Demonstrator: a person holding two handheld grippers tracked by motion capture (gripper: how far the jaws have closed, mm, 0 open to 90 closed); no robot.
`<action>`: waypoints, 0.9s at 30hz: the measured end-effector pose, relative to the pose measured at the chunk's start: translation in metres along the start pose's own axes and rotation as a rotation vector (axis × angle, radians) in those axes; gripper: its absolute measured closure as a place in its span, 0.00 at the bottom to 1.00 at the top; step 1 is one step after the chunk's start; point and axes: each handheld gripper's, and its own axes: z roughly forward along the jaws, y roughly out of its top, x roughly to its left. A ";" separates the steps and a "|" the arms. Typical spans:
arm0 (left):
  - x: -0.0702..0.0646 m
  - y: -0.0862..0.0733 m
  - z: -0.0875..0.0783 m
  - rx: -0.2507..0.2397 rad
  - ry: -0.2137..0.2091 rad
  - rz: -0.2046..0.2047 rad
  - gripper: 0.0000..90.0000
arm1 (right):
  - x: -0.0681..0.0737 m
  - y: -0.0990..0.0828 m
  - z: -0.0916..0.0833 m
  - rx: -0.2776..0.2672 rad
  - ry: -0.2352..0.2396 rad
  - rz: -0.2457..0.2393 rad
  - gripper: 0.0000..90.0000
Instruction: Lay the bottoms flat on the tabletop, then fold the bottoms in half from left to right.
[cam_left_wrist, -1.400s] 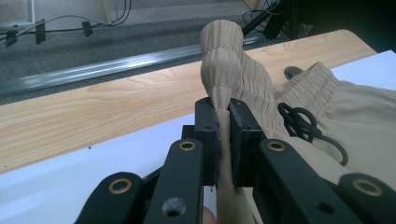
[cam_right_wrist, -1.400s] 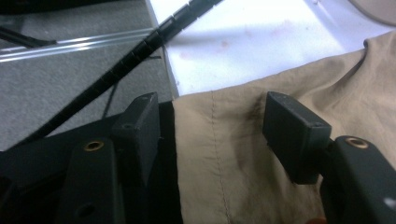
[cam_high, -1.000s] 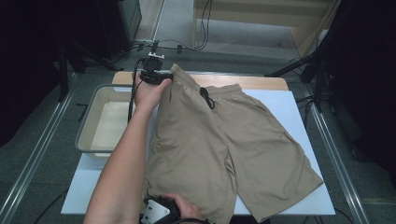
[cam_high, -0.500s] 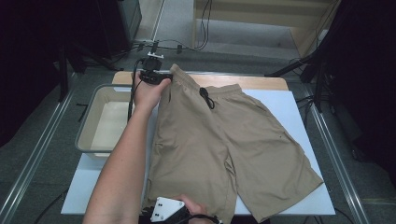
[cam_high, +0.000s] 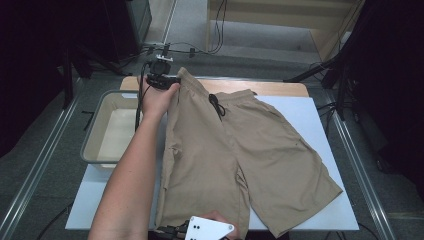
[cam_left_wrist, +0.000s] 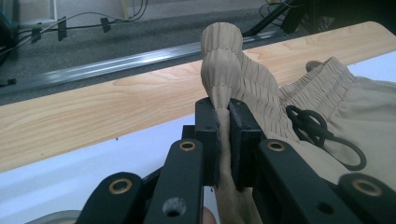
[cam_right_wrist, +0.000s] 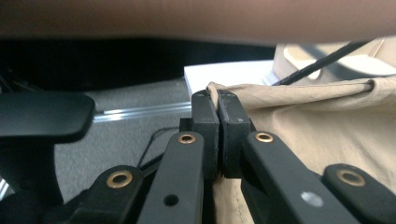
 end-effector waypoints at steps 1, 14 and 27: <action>0.000 0.000 0.000 0.001 0.004 0.000 0.93 | 0.000 0.001 -0.003 -0.005 0.004 0.004 0.94; -0.010 0.004 0.000 -0.011 0.002 0.014 0.93 | 0.002 0.008 -0.035 -0.041 -0.038 -0.015 0.95; -0.025 0.011 0.003 -0.026 -0.011 0.034 0.93 | 0.000 -0.009 -0.071 -0.047 -0.114 0.012 0.95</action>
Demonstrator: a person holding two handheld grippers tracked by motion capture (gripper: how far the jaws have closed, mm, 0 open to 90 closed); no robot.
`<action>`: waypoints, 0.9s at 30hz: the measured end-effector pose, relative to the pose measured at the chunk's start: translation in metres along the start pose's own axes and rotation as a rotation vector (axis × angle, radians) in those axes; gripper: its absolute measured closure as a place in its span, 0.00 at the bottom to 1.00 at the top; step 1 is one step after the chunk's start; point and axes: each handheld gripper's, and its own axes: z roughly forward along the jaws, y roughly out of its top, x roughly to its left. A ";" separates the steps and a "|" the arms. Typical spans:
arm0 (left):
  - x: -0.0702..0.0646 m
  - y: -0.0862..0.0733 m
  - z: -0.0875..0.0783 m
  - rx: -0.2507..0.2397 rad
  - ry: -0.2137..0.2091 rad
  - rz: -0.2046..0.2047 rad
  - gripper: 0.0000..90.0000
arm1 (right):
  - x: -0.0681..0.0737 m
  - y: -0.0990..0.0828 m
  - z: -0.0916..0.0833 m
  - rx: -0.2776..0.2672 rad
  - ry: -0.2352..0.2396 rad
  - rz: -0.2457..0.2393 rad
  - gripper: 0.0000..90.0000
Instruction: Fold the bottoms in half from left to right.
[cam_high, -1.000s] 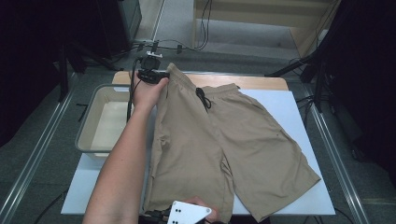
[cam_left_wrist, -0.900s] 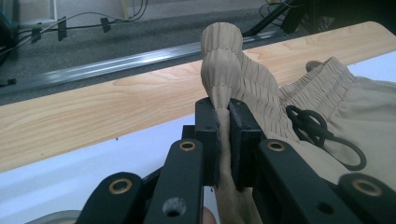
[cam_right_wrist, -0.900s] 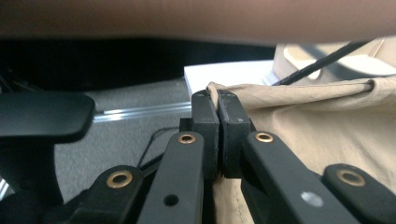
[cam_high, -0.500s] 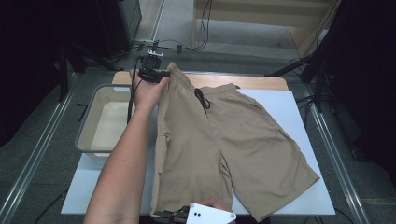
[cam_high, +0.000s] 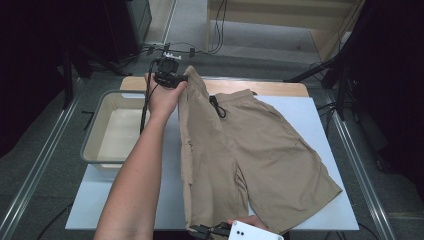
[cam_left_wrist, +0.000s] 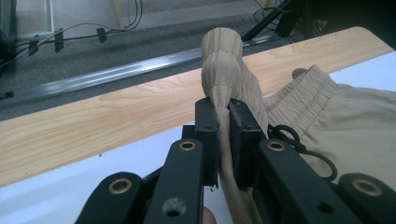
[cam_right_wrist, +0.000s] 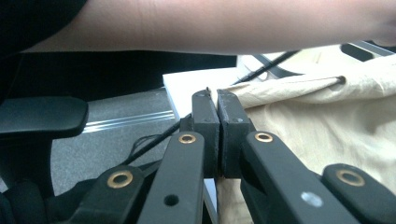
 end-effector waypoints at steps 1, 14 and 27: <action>-0.001 0.001 0.000 0.000 0.002 0.002 0.93 | -0.001 -0.002 -0.004 0.000 -0.008 0.007 0.95; -0.016 0.007 0.005 -0.005 0.002 0.009 0.93 | -0.018 -0.028 -0.061 -0.017 -0.126 0.085 0.95; -0.047 0.018 0.017 -0.011 -0.023 0.052 0.93 | -0.035 -0.062 -0.116 -0.003 -0.293 0.166 0.95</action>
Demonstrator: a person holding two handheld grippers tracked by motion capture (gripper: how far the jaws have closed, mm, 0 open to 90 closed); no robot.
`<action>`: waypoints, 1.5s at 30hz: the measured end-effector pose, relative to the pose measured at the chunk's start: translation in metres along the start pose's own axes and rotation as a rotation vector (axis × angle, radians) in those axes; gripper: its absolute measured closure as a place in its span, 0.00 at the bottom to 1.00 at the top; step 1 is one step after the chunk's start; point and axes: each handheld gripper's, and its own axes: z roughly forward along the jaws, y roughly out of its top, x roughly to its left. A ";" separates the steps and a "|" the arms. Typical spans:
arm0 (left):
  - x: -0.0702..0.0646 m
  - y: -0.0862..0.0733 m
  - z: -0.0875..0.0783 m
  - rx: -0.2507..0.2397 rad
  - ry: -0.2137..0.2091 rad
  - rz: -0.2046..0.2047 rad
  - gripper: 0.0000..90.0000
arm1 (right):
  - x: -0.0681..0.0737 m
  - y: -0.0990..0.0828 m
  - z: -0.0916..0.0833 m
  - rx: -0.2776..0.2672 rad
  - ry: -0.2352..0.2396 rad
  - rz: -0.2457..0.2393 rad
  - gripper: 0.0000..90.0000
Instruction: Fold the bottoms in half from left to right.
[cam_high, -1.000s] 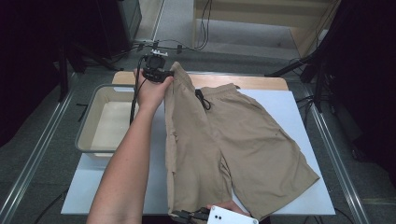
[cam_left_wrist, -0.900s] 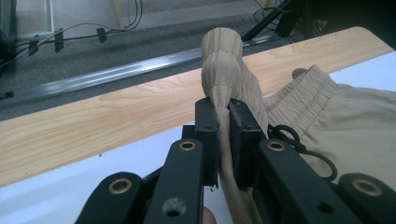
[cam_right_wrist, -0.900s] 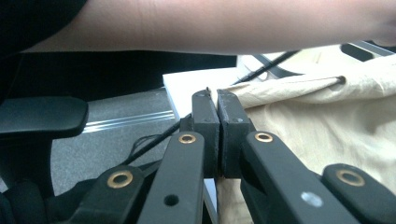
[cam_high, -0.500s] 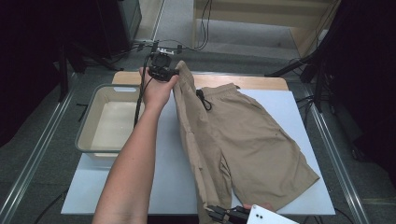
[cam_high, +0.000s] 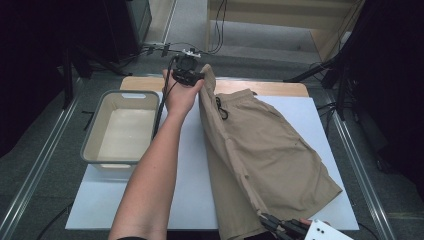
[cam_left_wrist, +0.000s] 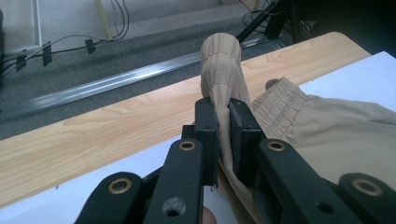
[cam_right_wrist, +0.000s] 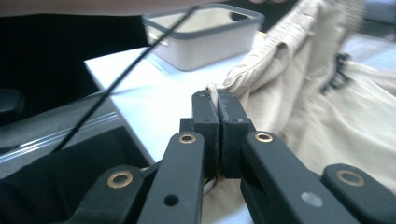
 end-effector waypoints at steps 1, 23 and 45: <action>-0.002 0.001 0.001 0.001 -0.002 0.001 0.93 | -0.003 -0.002 -0.003 0.001 -0.010 0.008 0.95; -0.043 0.016 0.025 -0.022 -0.040 -0.014 0.90 | -0.064 -0.033 -0.055 0.000 -0.231 0.136 0.95; -0.081 0.016 0.067 -0.083 -0.130 -0.016 0.86 | -0.115 -0.064 -0.087 0.006 -0.427 0.268 0.95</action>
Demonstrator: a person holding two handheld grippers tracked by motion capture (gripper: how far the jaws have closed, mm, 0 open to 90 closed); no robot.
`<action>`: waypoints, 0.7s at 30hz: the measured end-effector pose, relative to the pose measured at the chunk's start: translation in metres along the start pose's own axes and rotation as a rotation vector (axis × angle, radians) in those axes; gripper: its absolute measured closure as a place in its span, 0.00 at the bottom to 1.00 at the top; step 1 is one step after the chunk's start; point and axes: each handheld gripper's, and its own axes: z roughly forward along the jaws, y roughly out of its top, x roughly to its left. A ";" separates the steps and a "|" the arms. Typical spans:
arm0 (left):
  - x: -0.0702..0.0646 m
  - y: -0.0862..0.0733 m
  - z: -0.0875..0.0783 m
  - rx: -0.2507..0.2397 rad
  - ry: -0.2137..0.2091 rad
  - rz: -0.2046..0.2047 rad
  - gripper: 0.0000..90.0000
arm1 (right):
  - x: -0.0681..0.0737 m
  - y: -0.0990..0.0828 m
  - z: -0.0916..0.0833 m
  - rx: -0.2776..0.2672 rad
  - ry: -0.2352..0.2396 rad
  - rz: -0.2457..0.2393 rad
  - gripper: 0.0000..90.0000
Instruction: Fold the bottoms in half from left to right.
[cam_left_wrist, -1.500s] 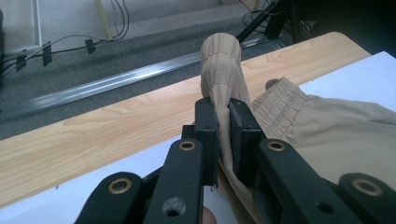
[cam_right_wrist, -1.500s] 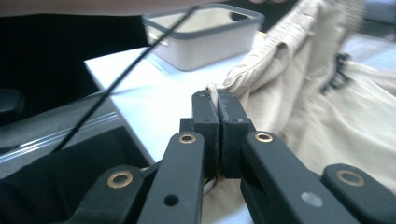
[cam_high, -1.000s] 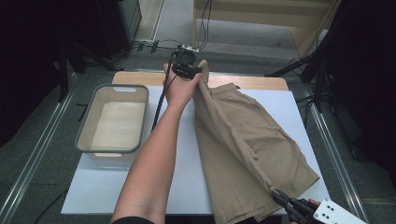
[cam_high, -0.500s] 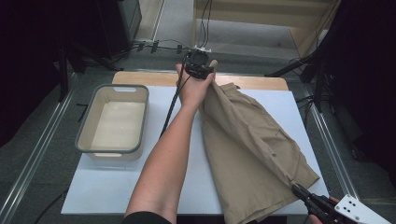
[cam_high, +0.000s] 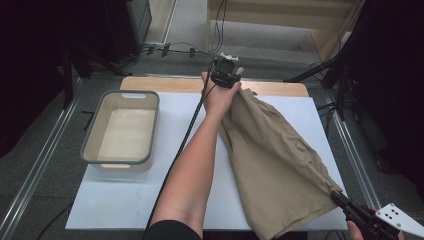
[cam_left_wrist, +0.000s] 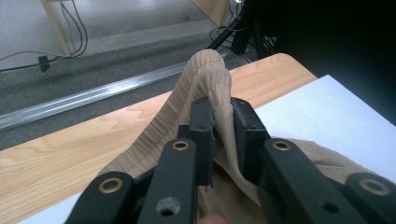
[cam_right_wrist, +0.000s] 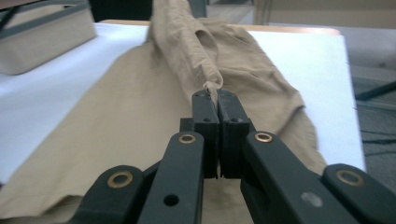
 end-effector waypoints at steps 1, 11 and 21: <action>0.000 0.000 0.002 -0.011 -0.028 -0.009 0.80 | -0.004 -0.001 0.001 0.005 -0.020 0.010 0.95; 0.003 -0.003 -0.007 -0.001 -0.103 -0.014 0.02 | -0.019 -0.003 0.004 0.023 -0.146 0.077 0.27; 0.026 -0.035 -0.014 0.050 -0.091 -0.051 0.00 | 0.043 0.008 0.024 0.071 0.027 -0.058 0.18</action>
